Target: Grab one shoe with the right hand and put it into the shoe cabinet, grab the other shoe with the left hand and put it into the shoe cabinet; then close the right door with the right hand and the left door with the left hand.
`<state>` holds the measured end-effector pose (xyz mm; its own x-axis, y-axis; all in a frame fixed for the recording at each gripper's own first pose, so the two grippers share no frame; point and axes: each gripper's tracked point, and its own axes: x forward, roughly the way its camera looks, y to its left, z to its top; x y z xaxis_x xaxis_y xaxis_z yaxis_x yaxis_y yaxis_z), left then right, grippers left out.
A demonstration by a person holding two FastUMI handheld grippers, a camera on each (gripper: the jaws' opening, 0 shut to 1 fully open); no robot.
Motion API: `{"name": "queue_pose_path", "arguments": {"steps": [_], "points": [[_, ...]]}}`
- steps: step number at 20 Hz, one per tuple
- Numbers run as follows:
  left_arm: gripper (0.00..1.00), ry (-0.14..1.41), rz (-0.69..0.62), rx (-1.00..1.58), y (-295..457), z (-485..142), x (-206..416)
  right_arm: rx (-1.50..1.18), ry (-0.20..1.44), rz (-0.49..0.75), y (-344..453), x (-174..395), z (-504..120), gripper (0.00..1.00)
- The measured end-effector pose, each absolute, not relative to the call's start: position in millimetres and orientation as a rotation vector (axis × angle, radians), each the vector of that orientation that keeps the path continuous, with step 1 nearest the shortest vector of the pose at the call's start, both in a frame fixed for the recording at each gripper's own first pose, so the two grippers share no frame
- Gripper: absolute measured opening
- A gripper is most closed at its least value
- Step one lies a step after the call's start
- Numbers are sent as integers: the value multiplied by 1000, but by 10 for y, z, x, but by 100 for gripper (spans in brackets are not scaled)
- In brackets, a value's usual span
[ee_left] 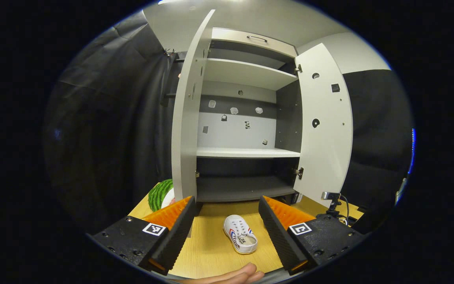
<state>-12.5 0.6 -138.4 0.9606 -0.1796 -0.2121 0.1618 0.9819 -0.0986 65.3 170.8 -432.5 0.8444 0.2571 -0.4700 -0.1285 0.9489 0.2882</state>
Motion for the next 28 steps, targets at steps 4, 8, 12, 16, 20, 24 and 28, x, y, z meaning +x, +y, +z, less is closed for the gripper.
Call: {"name": "queue_pose_path", "arguments": {"steps": [4,8,12,16,20,24,28], "points": [[98,200,-174,-76,-36,-1355,-126,248,473,221,1666,566,-3993,0],[98,200,-187,-90,-133,-1410,-54,218,434,262,1703,545,-3673,0],[98,239,-184,-96,-135,-1571,24,242,520,339,1932,416,-3977,0],[98,251,-175,-90,-73,-1604,24,173,586,300,1968,287,-4192,0],[98,228,-162,-85,26,-1580,50,154,693,216,1930,172,-4486,19],[98,227,-195,-101,-20,-1574,105,108,698,159,2021,289,-4643,41],[98,236,-219,-110,-99,-1565,231,143,713,221,2102,426,-4625,11]]}}
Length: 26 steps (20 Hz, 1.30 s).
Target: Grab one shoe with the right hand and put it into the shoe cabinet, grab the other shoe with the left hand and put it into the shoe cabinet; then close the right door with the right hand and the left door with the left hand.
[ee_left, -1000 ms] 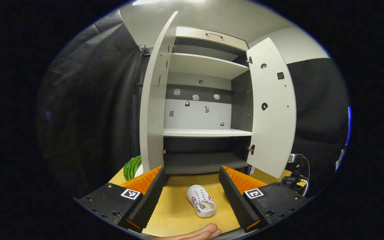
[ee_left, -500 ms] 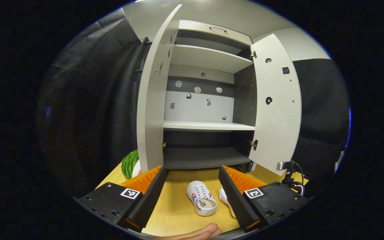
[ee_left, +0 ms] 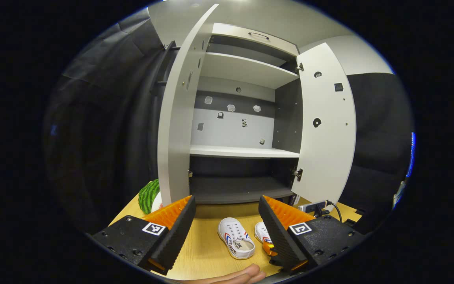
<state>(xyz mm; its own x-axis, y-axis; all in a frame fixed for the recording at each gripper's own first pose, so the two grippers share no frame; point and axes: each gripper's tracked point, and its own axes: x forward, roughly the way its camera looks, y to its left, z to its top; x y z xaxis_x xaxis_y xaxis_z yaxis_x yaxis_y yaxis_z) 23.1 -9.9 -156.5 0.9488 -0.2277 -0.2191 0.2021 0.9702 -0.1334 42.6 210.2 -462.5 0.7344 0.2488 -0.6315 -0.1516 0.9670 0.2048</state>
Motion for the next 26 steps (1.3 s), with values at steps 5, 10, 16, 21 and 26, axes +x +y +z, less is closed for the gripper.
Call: {"name": "queue_pose_path", "arguments": {"steps": [5,10,16,21,26], "points": [[98,253,-225,-40,-210,-1636,438,194,589,254,2013,592,-4410,0],[98,283,-220,-24,-301,-1709,686,189,456,290,1929,709,-3907,0],[98,255,-203,-25,-365,-1636,913,131,322,311,1741,1092,-2776,0],[98,200,-172,-49,-296,-1528,1036,47,217,379,1836,1646,-1598,0],[98,192,-189,-82,-295,-1549,1044,15,227,370,2082,2660,-1002,1]]}}
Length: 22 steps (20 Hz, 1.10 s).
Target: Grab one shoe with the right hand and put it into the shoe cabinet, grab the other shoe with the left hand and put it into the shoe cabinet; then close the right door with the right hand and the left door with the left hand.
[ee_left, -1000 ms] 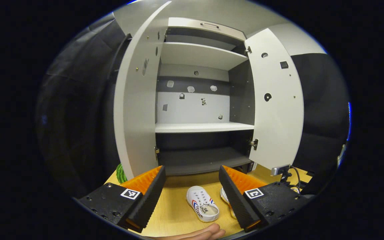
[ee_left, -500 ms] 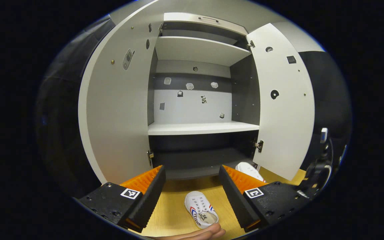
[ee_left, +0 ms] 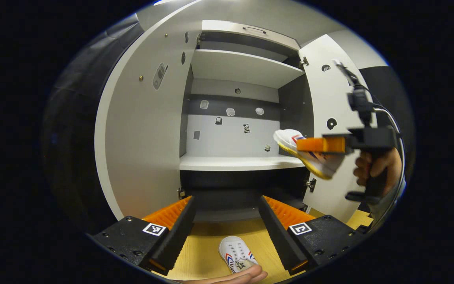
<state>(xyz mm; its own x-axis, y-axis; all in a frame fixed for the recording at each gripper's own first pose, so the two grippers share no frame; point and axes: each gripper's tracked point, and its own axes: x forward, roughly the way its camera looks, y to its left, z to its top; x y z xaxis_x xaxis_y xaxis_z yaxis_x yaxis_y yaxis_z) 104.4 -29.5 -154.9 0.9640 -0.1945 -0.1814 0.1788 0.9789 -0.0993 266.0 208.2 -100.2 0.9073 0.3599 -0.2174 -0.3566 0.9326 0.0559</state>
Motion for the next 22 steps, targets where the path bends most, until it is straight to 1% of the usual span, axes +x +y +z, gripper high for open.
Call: {"name": "queue_pose_path", "arguments": {"steps": [3,4,5,6,8,11,13,14,15,16,17,19,21,22], "points": [[98,193,-198,-104,-280,-1590,1043,-73,246,350,2197,3265,-943,1],[98,191,-195,-105,-258,-1597,1037,-87,258,347,2257,3451,-973,4],[98,186,-185,-102,-228,-1602,1041,-84,276,345,2314,3623,-1022,1],[98,181,-171,-101,-177,-1611,1047,-91,300,348,2365,3777,-1106,1],[98,167,-163,-113,-149,-1610,1026,-118,343,347,2411,4033,-1296,1],[98,189,-159,-112,-111,-1706,1000,-199,413,328,2430,4297,-1597,1],[98,202,-149,-104,-79,-1756,962,-248,442,329,2416,4435,-1804,2],[98,208,-144,-94,-57,-1780,935,-244,417,292,2348,4511,-1744,2],[98,209,-135,-90,-36,-1789,936,-205,395,311,2360,4510,-1660,15],[98,210,-130,-91,-20,-1795,907,-180,395,331,2428,4394,-1621,29],[97,206,-122,-89,-10,-1792,898,-192,400,326,2414,4334,-1668,52],[97,211,-112,-79,-8,-1844,889,-293,332,250,2159,4104,-1498,100],[98,182,-147,-60,-65,-1857,885,-335,275,246,2153,3916,-1435,98],[98,200,-145,-45,-80,-1931,881,-327,256,247,2145,3749,-1362,99]]}}
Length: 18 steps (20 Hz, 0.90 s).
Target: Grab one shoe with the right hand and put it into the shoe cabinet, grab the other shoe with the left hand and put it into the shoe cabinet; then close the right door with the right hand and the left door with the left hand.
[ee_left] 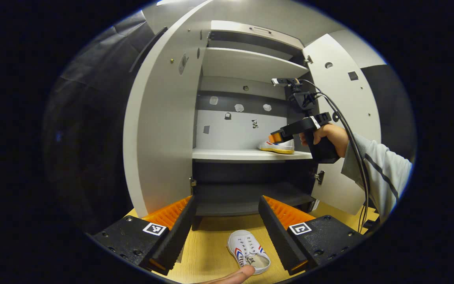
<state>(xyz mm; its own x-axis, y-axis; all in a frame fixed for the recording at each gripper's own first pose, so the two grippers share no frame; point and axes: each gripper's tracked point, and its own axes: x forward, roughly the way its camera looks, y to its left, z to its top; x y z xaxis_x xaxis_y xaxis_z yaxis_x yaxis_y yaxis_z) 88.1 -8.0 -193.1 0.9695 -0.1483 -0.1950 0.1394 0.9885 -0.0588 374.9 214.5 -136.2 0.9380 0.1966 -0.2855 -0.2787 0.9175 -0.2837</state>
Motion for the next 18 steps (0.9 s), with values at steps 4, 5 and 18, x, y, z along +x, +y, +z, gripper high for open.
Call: {"name": "queue_pose_path", "arguments": {"steps": [4,5,18], "points": [[98,280,-126,-38,-30,-2321,869,-211,195,217,2001,3131,-1029,98],[98,306,-124,-39,-37,-2451,868,-190,180,228,1976,2915,-965,99],[98,472,-142,10,-486,-3277,539,-38,120,176,1165,415,-1489,97]]}}
